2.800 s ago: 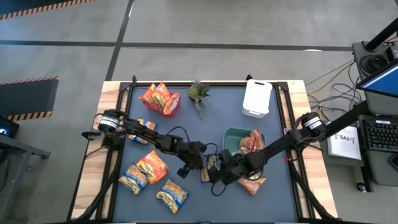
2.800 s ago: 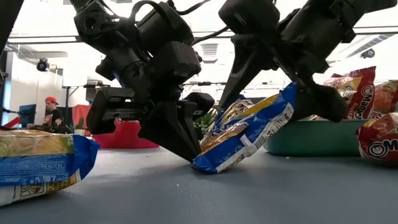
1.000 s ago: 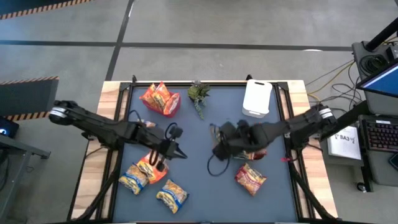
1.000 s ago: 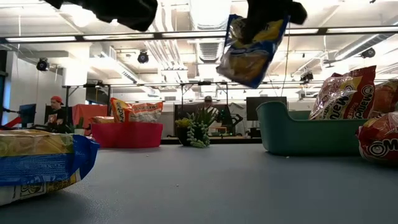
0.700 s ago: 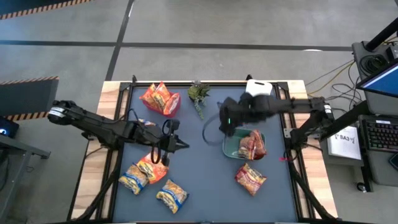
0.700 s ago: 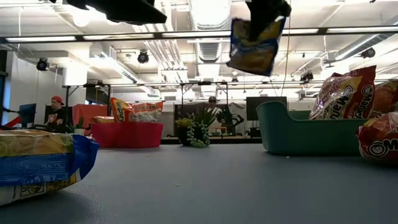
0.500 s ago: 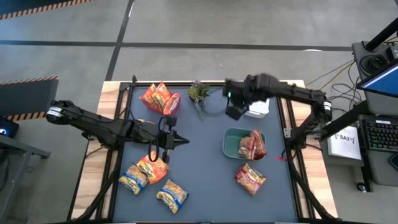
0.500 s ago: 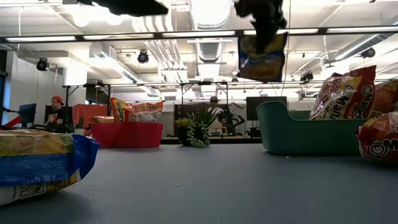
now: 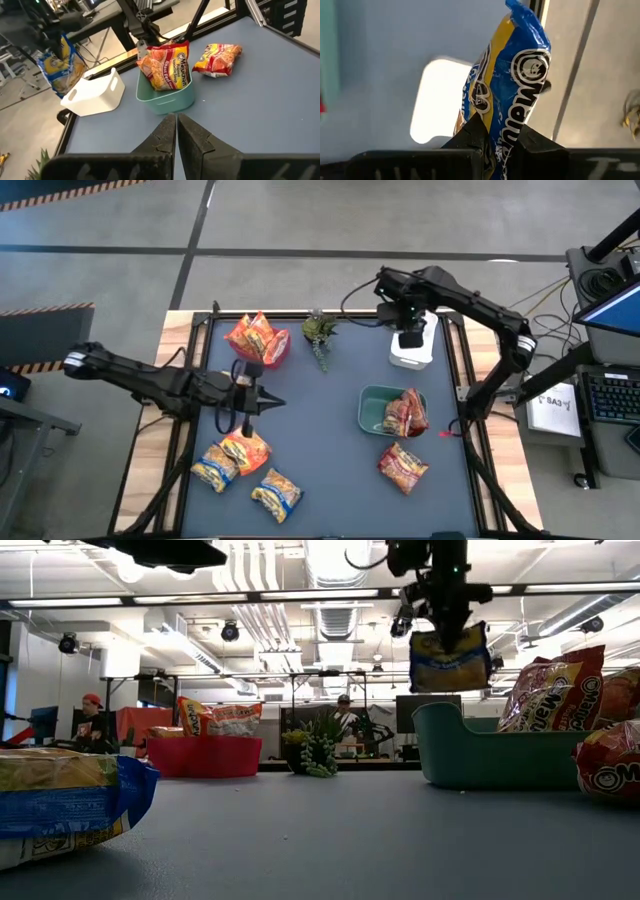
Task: Sort Maruchan noodles
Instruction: Put the blue noodle pack into the white bin
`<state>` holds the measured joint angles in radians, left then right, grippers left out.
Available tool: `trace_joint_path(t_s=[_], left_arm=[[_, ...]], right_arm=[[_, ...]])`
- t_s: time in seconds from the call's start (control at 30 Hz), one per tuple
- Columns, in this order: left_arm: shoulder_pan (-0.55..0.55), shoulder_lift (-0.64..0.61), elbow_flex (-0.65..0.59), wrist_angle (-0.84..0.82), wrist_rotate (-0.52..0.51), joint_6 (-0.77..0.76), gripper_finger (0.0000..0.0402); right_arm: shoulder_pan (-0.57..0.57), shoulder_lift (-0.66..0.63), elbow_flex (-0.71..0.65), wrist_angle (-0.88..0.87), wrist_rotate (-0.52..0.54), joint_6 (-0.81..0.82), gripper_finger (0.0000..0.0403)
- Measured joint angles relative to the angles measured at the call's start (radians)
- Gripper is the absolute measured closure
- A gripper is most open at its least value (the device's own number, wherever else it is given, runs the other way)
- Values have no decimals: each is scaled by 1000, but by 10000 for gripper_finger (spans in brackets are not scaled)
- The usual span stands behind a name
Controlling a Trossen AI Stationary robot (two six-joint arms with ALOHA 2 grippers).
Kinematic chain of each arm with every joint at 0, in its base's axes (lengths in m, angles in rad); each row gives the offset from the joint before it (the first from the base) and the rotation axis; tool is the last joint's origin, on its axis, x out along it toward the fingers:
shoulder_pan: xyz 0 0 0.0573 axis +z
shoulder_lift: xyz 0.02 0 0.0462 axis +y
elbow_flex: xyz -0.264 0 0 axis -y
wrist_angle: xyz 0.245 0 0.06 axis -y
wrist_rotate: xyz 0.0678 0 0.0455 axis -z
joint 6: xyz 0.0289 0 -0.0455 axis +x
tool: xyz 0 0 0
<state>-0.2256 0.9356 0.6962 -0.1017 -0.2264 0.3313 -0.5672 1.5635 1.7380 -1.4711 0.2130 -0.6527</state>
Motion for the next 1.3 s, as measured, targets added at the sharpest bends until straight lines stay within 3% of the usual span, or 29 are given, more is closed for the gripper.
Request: trace_joint_path(t_s=[0.43, 0.87, 0.97, 1.13, 1.3], left_arm=[[0, -47, -27, 4, 0, -4, 402], [0, -47, -27, 4, 0, -7, 402], [0, -47, -27, 3, 0, -6, 402], [0, -46, -26, -2, 0, -4, 402], [0, -45, -27, -5, 0, -5, 402]], right_arm=[[-178, 3, -163, 48, 77, -27, 375], [-232, 3, -212, 164, 76, -6, 375], [-232, 3, -212, 178, 76, 95, 375], [-229, -1, -202, 167, 71, 583, 375], [-207, -63, -223, 126, -6, 610, 375]])
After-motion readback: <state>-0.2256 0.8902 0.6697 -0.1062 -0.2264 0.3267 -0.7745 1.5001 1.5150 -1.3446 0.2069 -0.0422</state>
